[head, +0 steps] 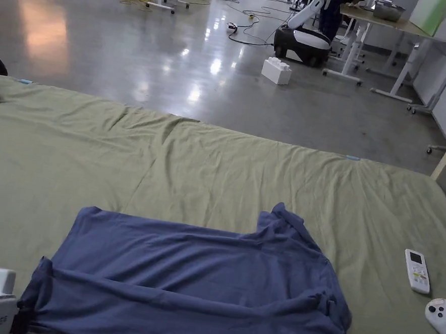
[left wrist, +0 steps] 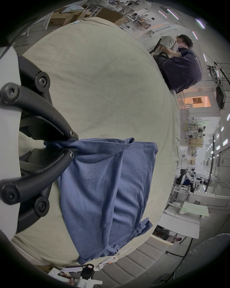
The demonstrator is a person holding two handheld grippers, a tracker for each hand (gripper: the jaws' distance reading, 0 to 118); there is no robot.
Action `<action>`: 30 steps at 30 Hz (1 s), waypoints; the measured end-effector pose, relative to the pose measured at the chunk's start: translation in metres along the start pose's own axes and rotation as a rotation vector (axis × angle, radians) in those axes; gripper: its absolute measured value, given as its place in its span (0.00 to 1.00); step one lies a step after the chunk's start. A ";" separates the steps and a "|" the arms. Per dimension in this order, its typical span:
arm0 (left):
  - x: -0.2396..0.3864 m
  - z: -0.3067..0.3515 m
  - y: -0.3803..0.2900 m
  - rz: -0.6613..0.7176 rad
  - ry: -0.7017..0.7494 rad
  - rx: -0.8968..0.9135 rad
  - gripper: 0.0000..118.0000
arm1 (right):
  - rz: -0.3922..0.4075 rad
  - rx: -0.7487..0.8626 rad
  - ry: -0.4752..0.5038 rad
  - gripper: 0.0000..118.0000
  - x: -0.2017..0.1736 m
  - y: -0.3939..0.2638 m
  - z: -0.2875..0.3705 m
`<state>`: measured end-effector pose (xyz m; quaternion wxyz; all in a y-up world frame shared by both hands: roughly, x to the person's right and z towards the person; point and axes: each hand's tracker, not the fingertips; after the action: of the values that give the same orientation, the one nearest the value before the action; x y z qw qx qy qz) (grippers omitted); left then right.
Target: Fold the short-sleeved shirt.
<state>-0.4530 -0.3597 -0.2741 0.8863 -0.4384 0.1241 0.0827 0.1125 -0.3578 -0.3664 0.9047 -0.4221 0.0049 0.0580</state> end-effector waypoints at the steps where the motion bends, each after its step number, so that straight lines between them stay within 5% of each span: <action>1: 0.001 0.001 0.000 0.002 0.000 0.001 0.07 | -0.011 -0.023 0.011 0.64 0.000 0.002 -0.010; 2: 0.000 0.001 0.000 0.005 0.000 0.001 0.07 | -0.008 -0.029 0.009 0.62 -0.001 0.003 -0.018; 7: -0.002 -0.002 -0.002 0.020 0.003 0.003 0.07 | 0.031 -0.124 0.057 0.12 -0.021 0.002 -0.037; 13: -0.002 -0.003 -0.001 0.028 0.007 0.016 0.07 | 0.123 -0.119 0.050 0.08 -0.038 0.005 -0.031; 30: -0.018 0.063 0.000 0.018 -0.083 0.087 0.07 | 0.158 0.024 0.049 0.08 -0.003 0.012 0.087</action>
<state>-0.4613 -0.3099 -0.2322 0.9082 -0.3945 0.0944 0.1034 0.1051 -0.2840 -0.3201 0.9019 -0.4106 0.0613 0.1188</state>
